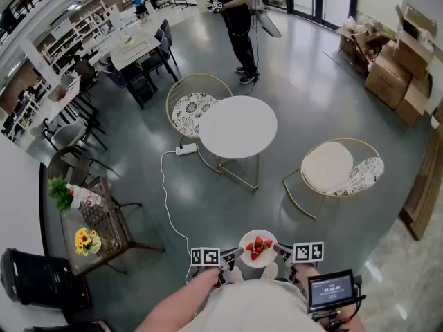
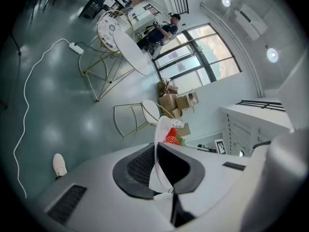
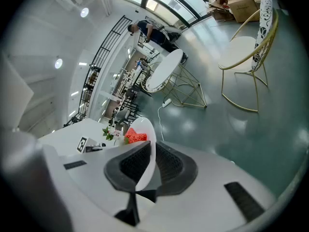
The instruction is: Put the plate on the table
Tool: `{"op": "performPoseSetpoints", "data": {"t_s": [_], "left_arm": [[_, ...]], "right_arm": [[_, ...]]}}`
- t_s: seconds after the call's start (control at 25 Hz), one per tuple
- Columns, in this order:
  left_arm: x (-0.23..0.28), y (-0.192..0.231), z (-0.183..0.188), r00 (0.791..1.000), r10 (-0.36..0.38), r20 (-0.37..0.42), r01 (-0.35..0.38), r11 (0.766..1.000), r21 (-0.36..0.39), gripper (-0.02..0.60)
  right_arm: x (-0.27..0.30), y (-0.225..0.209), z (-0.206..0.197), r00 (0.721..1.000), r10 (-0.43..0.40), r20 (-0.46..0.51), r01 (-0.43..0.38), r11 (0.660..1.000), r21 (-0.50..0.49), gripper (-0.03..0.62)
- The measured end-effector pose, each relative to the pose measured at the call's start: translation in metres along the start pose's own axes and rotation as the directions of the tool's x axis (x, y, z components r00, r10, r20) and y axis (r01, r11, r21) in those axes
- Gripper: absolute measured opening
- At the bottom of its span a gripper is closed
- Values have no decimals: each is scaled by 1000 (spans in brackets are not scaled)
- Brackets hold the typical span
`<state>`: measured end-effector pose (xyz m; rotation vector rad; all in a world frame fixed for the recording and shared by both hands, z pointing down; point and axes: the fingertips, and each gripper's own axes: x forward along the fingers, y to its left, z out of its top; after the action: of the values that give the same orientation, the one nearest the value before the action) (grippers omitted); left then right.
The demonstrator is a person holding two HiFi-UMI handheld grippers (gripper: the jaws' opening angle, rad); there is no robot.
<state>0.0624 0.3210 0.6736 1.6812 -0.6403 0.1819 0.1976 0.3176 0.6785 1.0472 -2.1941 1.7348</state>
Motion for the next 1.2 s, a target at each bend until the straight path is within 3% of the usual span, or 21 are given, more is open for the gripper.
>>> {"op": "performPoseSetpoints", "data": {"t_s": [0.2, 0.44, 0.96, 1.2], "left_arm": [[-21, -2, -13, 1000, -7, 2, 7, 1000, -12, 18], [-37, 7, -10, 1000, 19, 13, -20, 999, 40, 20], [-56, 22, -4, 999, -10, 31, 9, 999, 31, 20], [-64, 24, -2, 1000, 12, 26, -14, 997, 78, 20]], "right_arm": [[-2, 11, -22, 1000, -2, 6, 2, 999, 50, 31], [15, 20, -25, 999, -23, -30, 23, 999, 25, 31], [33, 34, -28, 999, -41, -30, 42, 999, 21, 31], [38, 41, -35, 998, -50, -30, 51, 998, 21, 31]]}}
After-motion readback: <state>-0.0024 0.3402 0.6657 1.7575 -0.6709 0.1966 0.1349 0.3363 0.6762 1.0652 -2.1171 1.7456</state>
